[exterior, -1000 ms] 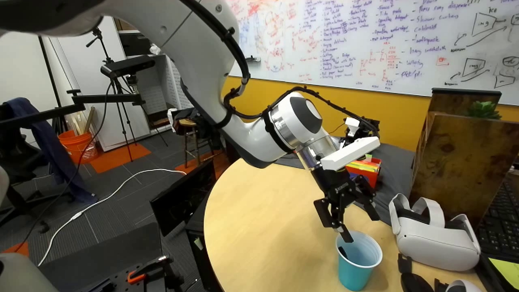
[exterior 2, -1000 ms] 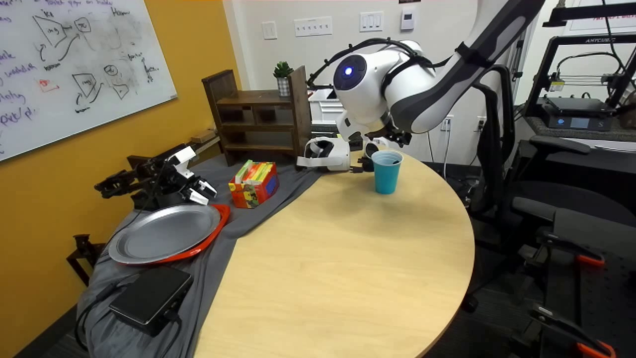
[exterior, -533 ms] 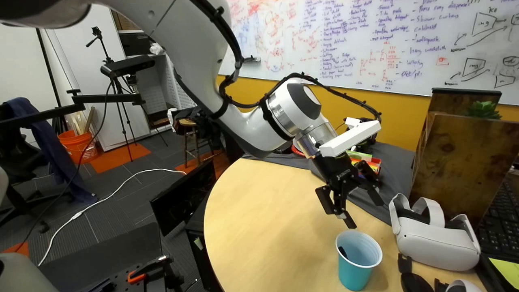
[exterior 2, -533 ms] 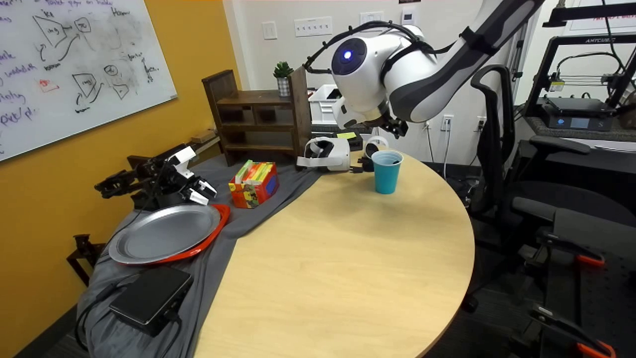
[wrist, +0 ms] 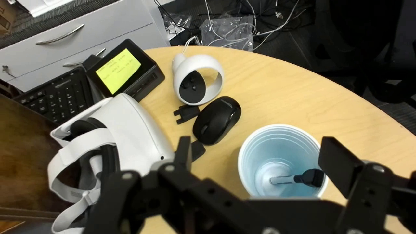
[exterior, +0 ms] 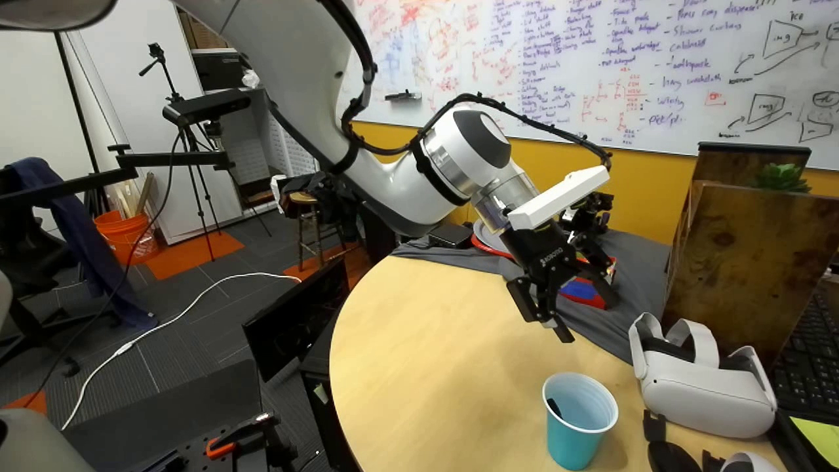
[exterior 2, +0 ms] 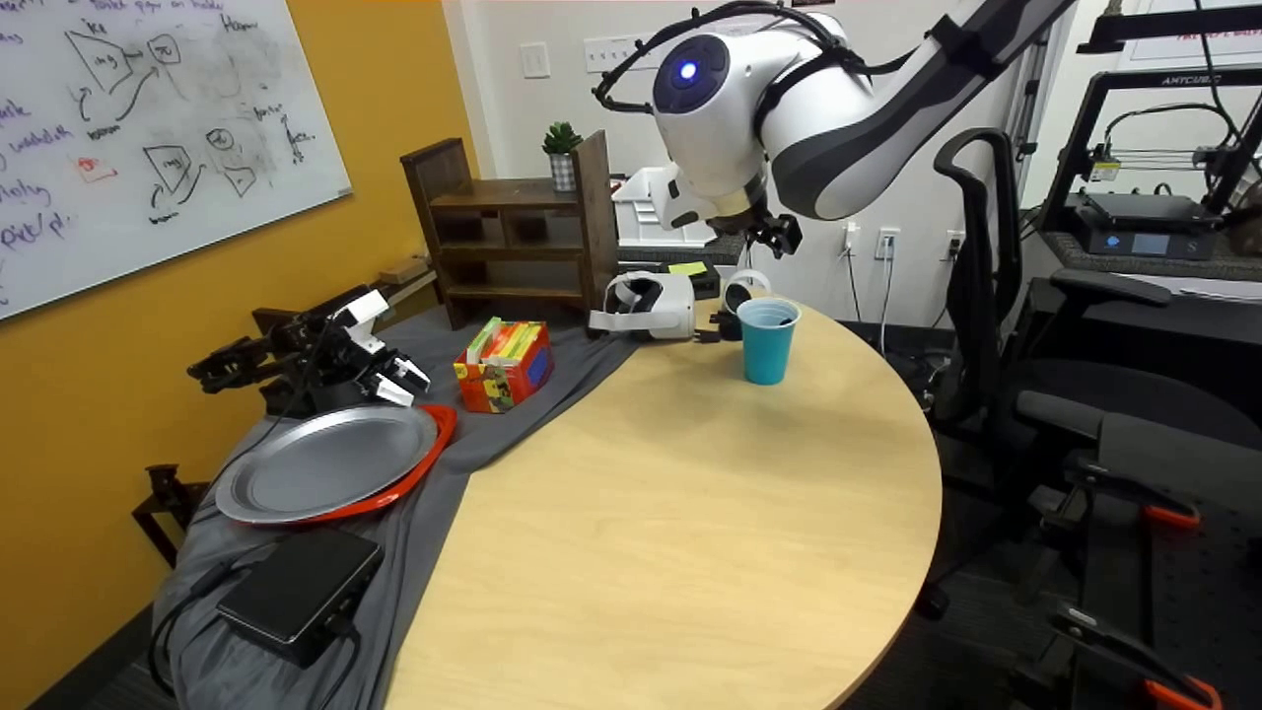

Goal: Get the marker from the table and place it in the blue cup

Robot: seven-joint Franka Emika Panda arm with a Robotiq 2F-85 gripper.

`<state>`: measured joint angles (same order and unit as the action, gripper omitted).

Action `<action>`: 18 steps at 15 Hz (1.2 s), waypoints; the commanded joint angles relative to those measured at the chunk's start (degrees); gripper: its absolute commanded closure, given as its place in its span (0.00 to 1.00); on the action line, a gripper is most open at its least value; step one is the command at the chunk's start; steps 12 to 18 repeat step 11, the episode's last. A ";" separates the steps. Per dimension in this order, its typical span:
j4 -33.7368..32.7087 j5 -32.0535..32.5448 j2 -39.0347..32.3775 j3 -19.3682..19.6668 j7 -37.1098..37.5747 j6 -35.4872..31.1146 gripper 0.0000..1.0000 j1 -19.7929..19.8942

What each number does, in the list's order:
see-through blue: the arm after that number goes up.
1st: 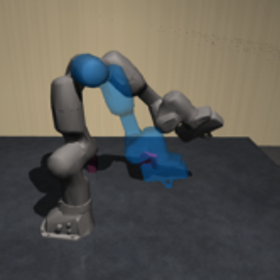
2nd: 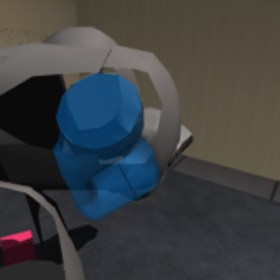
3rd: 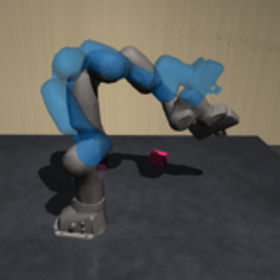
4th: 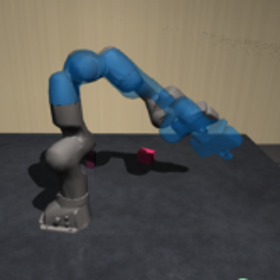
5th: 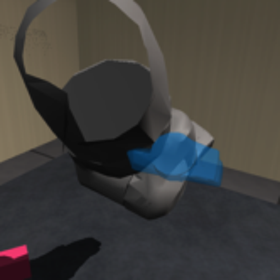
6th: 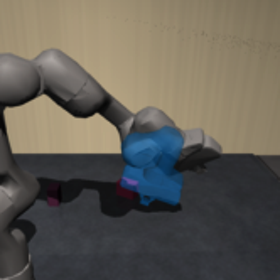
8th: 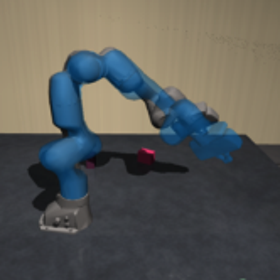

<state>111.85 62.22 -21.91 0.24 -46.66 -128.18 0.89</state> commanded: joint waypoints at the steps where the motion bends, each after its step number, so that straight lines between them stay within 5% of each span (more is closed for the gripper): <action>1: 2.19 0.58 3.03 -0.70 2.64 -0.97 0.00 0.02; 18: 0.15 -0.08 0.68 -0.99 1.00 0.12 0.00 0.25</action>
